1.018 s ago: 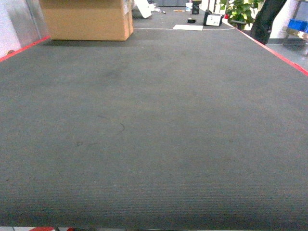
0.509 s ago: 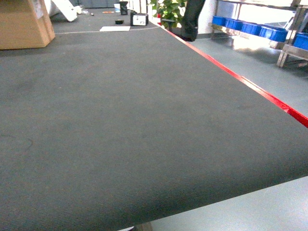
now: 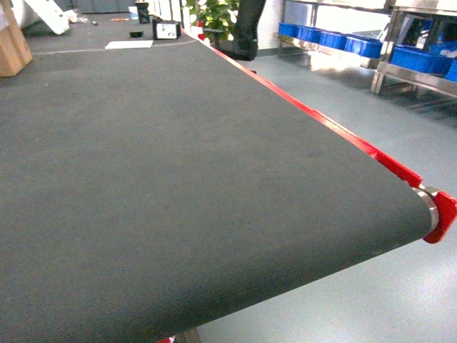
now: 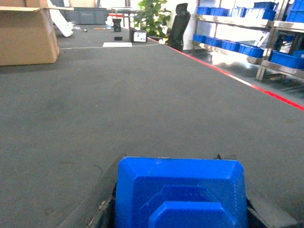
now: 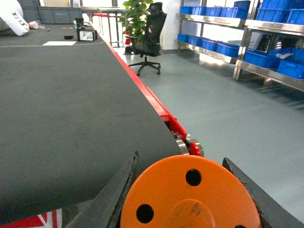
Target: Sort blue parts and orange caps into right shelf containers
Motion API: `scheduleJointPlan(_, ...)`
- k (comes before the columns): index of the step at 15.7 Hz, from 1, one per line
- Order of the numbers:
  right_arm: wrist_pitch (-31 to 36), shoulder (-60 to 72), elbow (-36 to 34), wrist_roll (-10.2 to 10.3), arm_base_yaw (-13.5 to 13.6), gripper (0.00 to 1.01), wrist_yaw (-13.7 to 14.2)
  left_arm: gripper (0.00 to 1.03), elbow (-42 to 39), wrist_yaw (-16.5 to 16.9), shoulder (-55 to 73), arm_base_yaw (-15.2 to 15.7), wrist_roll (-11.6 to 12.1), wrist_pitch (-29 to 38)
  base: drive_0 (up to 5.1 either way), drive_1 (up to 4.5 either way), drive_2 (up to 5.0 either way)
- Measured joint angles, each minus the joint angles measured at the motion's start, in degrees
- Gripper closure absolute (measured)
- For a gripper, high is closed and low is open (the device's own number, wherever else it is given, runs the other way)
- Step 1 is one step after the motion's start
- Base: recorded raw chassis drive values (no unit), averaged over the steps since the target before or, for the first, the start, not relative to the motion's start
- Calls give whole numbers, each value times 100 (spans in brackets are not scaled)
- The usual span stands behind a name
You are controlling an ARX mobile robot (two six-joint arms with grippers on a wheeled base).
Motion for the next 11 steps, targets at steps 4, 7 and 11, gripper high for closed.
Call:
scheduleJointPlan(4,0,0,0,2,0,56,0,59,0,0,0,0,0,-2,-181,-181,-181)
scheduleJointPlan(7,0,0,0,2,0,56,0,59,0,0,0,0,0,0,-181,-181,-181)
scheduleJointPlan(11,2,0,0,2,0,56,0,59,0,0,0,0,0,0,-181,-181,-181)
